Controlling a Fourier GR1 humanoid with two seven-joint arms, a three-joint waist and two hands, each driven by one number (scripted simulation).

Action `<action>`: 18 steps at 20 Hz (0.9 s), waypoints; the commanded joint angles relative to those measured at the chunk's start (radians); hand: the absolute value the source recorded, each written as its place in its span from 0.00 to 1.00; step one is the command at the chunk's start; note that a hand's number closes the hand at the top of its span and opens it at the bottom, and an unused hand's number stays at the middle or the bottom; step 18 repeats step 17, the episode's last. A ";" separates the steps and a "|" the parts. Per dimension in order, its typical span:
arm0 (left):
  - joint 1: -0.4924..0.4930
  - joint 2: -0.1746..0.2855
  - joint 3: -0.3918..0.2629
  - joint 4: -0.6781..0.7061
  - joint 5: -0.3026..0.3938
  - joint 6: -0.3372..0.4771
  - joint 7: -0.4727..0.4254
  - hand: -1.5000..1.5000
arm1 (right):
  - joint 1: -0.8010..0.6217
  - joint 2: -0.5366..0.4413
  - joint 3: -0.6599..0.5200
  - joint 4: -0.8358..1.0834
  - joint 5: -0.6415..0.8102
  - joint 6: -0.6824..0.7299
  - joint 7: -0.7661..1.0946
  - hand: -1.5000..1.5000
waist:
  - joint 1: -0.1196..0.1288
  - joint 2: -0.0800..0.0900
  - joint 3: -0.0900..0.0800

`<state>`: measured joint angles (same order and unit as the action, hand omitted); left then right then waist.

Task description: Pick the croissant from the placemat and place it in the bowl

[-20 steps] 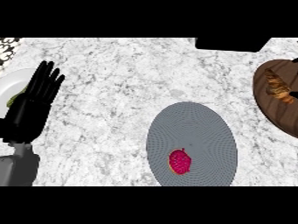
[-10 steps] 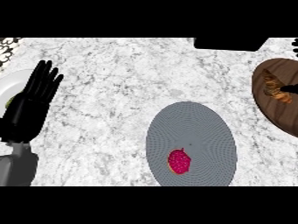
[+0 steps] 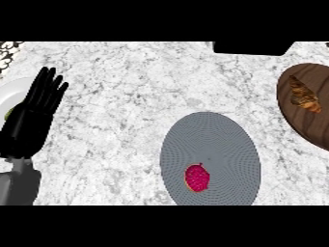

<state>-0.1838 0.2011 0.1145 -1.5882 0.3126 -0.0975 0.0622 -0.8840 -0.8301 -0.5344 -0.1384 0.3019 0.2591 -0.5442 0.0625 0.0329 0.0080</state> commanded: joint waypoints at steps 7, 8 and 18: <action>0.006 0.005 0.024 -0.023 0.013 0.012 0.011 0.50 | 0.161 -0.188 -0.076 0.045 -0.066 0.189 -0.055 0.00 | -0.015 -0.001 0.004; 0.022 -0.004 0.001 -0.017 -0.002 0.007 0.008 0.50 | 0.152 -0.211 -0.079 0.048 -0.069 0.204 -0.032 0.00 | -0.010 0.003 0.005; 0.007 -0.001 0.019 0.003 -0.002 0.007 -0.018 0.50 | 0.274 -0.262 -0.067 0.031 -0.056 0.328 -0.113 0.00 | -0.020 0.003 0.009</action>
